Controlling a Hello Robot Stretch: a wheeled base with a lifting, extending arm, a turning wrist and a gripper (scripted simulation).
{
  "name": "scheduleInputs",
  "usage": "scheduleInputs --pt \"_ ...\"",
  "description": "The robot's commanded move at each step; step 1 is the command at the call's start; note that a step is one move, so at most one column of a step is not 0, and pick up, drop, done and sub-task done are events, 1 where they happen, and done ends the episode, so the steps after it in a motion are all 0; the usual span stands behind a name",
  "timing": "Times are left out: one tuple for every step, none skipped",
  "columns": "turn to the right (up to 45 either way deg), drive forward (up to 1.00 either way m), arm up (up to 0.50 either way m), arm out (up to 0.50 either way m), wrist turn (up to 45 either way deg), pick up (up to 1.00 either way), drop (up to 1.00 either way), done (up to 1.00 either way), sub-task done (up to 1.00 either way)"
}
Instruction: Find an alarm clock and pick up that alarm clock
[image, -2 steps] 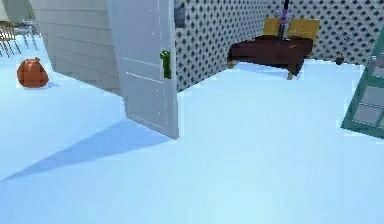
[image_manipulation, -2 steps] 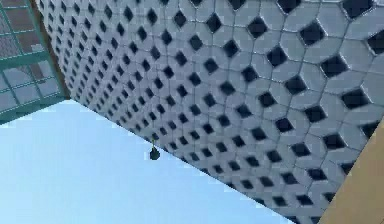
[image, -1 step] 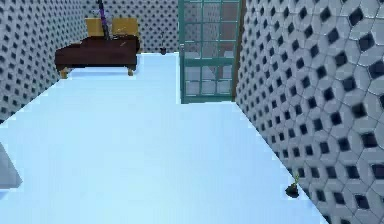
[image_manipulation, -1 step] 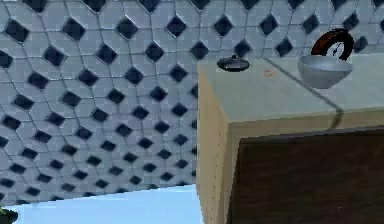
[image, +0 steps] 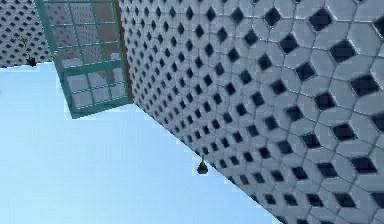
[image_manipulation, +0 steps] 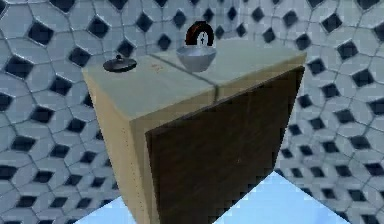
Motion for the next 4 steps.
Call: scheduleInputs --pt "3.0 0.00 0.00 0.00 0.0 0.00 0.00 0.00 0.00" --pt "45.0 0.00 0.00 0.00 0.0 0.00 0.00 0.00 0.00" --pt "45.0 0.00 0.00 0.00 0.0 0.00 0.00 0.00 0.00" --pt "24.0 0.00 0.00 0.00 0.0 0.00 0.00 0.00 0.00"
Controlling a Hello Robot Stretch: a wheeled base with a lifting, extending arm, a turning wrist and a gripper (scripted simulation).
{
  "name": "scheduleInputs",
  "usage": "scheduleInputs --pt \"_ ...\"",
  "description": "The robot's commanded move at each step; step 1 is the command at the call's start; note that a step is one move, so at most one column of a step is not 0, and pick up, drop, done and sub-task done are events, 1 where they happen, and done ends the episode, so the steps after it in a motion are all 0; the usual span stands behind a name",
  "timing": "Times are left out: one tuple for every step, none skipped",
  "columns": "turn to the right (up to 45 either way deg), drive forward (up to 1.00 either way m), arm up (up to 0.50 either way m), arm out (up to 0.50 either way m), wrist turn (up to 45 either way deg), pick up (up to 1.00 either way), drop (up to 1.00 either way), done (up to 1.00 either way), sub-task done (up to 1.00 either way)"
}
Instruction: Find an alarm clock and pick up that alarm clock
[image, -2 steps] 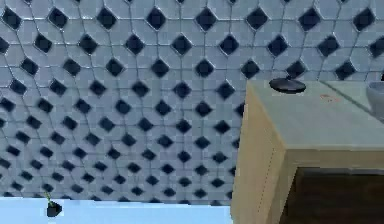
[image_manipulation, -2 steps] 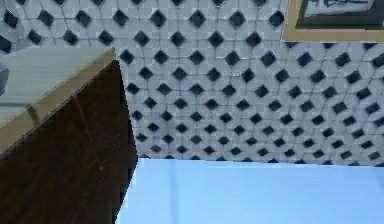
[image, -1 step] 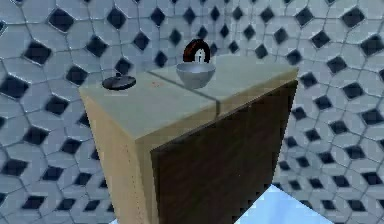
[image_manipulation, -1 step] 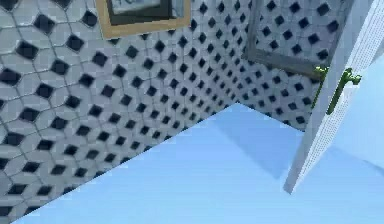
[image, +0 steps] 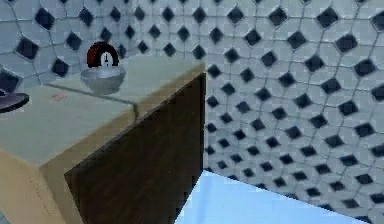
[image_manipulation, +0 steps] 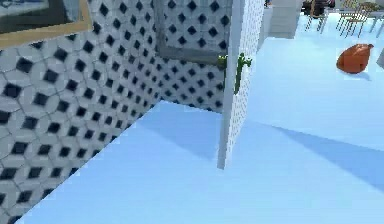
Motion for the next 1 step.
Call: scheduleInputs --pt "0.0 0.65 0.00 0.00 0.0 0.00 0.00 0.00 0.00"
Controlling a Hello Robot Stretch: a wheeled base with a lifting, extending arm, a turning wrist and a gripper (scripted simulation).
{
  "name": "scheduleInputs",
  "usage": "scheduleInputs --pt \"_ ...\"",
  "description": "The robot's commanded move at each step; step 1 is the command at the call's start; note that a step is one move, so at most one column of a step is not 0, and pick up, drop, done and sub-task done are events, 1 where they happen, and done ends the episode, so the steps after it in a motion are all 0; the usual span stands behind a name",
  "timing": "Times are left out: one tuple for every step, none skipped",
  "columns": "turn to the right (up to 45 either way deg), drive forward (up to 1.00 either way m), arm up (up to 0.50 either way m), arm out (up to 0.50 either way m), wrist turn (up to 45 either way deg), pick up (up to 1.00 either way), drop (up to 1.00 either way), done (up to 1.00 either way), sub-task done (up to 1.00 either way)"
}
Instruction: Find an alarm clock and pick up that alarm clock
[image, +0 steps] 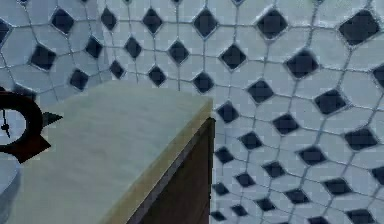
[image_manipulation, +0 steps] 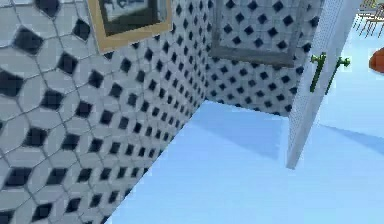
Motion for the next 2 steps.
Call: scheduleInputs --pt "36.0 0.00 0.00 0.00 0.0 0.00 0.00 0.00 0.00" --pt "0.0 0.05 0.00 0.00 0.0 0.00 0.00 0.00 0.00"
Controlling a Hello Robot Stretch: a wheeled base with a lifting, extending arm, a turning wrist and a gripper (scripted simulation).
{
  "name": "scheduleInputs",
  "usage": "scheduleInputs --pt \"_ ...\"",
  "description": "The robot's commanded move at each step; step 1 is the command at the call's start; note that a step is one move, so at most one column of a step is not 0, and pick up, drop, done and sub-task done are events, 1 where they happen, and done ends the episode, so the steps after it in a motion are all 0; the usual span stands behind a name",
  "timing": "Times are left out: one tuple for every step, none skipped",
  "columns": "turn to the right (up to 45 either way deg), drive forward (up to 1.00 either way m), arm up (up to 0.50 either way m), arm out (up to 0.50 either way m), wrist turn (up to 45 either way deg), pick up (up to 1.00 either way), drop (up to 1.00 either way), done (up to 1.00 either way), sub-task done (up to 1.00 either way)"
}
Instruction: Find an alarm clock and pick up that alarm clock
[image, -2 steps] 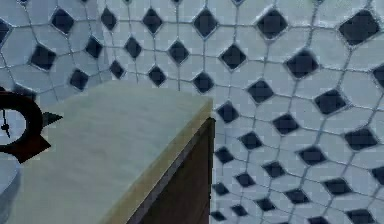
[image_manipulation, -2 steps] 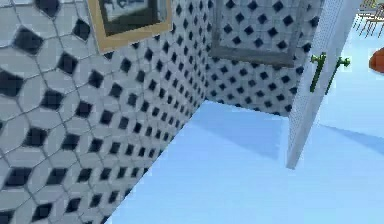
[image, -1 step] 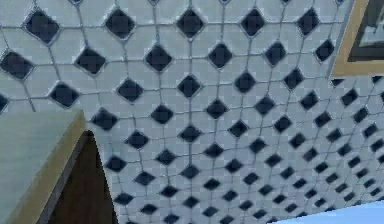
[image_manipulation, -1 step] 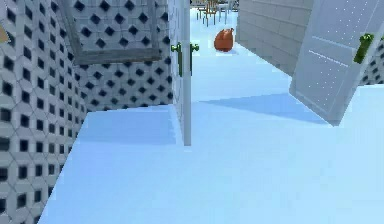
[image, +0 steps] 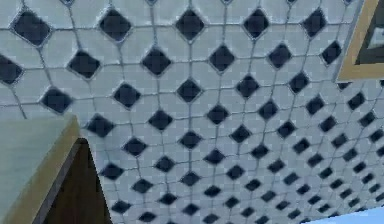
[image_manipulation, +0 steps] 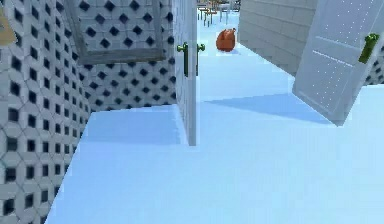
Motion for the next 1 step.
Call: scheduleInputs --pt "-45.0 0.00 0.00 0.00 0.0 0.00 0.00 0.00 0.00"
